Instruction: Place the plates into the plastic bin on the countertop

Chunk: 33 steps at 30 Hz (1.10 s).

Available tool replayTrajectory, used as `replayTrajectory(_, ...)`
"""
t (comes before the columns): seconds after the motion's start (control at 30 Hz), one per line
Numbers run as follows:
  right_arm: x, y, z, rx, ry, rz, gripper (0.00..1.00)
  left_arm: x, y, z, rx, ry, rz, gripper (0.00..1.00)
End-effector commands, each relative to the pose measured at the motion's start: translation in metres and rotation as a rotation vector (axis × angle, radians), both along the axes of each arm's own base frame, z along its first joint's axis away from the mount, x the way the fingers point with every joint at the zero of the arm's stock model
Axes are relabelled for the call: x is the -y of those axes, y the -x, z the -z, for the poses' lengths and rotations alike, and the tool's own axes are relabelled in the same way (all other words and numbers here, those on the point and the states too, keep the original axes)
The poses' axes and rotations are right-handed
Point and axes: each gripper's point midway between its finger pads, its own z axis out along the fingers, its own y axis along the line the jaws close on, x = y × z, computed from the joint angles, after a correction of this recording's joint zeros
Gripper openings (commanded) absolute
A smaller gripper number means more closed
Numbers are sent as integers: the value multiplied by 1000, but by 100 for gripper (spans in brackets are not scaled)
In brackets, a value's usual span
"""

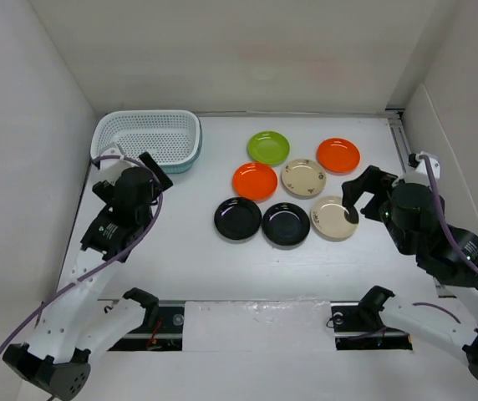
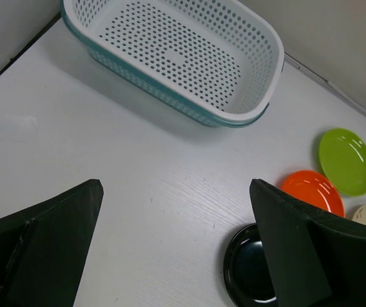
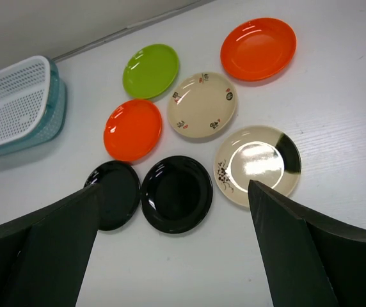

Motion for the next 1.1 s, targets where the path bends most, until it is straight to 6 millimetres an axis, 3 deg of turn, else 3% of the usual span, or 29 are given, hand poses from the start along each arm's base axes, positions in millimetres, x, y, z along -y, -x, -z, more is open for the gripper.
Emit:
replayTrajectory(0.0, 11, 4, -22, 60, -37, 33, 100, -9, 6, -15, 71, 28, -47, 100)
replayTrajectory(0.1, 11, 6, -23, 65, -46, 23, 100, -5, 5, -16, 73, 31, -23, 100)
replayTrajectory(0.2, 13, 8, -25, 72, -53, 23, 100, 13, 1, -14, 55, 39, 84, 100)
replayTrajectory(0.33, 8, 13, -29, 77, -68, -21, 100, 59, -7, 7, -23, 163, 268, 100)
replayTrajectory(0.37, 3, 13, -31, 79, -72, -50, 100, 80, -10, 18, -48, 276, 307, 100)
replayTrajectory(0.4, 0, 15, -34, 82, -83, -69, 100, 93, -9, 45, -100, 318, 340, 100)
replayTrajectory(0.5, -12, 22, -42, 108, -102, -168, 100, 129, -19, 77, -130, 471, 428, 100)
replayTrajectory(0.53, -17, 22, -46, 119, -118, -189, 100, 133, -15, 106, -172, 475, 441, 100)
replayTrajectory(0.57, -18, 26, -48, 128, -119, -215, 100, 138, -21, 109, -146, 496, 457, 100)
replayTrajectory(0.63, -24, 31, -52, 140, -134, -264, 100, 141, -19, 142, -201, 493, 456, 100)
replayTrajectory(0.83, -27, 42, -55, 141, -144, -323, 100, 153, -16, 208, -333, 498, 493, 98)
replayTrajectory(0.93, -27, 45, -52, 153, -154, -334, 100, 159, -7, 240, -399, 517, 520, 94)
replayTrajectory(1.03, -30, 45, -48, 142, -151, -342, 100, 165, -4, 255, -423, 542, 537, 86)
replayTrajectory(1.07, -30, 45, -48, 142, -151, -343, 100, 164, 3, 268, -463, 551, 528, 80)
